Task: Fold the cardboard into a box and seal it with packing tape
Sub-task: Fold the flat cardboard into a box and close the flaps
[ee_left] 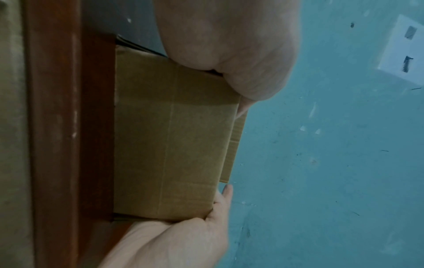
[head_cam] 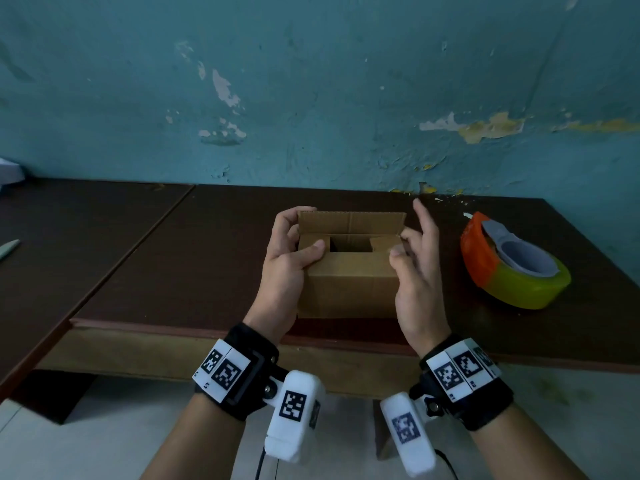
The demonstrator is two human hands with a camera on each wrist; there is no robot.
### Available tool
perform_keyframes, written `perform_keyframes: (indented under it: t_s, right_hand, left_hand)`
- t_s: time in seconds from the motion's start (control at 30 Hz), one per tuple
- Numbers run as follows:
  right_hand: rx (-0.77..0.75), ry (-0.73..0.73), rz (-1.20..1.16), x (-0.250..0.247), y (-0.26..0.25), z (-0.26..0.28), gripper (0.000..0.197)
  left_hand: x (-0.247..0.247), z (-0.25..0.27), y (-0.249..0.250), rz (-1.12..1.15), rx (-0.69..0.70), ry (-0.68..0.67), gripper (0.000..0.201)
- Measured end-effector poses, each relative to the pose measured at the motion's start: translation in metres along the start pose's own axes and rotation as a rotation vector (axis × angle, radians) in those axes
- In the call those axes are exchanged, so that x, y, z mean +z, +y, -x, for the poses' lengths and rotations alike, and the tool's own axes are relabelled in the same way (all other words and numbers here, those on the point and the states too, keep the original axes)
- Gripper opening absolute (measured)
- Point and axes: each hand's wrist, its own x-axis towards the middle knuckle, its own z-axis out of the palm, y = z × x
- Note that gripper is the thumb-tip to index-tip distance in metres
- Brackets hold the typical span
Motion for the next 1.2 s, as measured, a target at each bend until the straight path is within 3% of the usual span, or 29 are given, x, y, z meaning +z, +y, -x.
perform_keyframes:
  t_s: [0.3,0.67,1.2]
  right_hand:
    - [-0.020,-0.025,0.068,-0.0020,0.0028,-0.0006,0.056]
    - [-0.060,0.011,0.069,0.0002,0.0029,0.0016,0.022]
    - [-0.037,0.036,0.001,-0.0019,0.0054,-0.0023,0.004]
  left_hand:
    - [0.0006,0.0020,-0.0005,0.019,0.048,-0.007,0.038]
    - [-0.0036,-0.0003,-0.0061,0.003,0.085,0.032,0.013]
    - [0.0001,0.0005,-0.0061,-0.059,0.045,0.113,0.020]
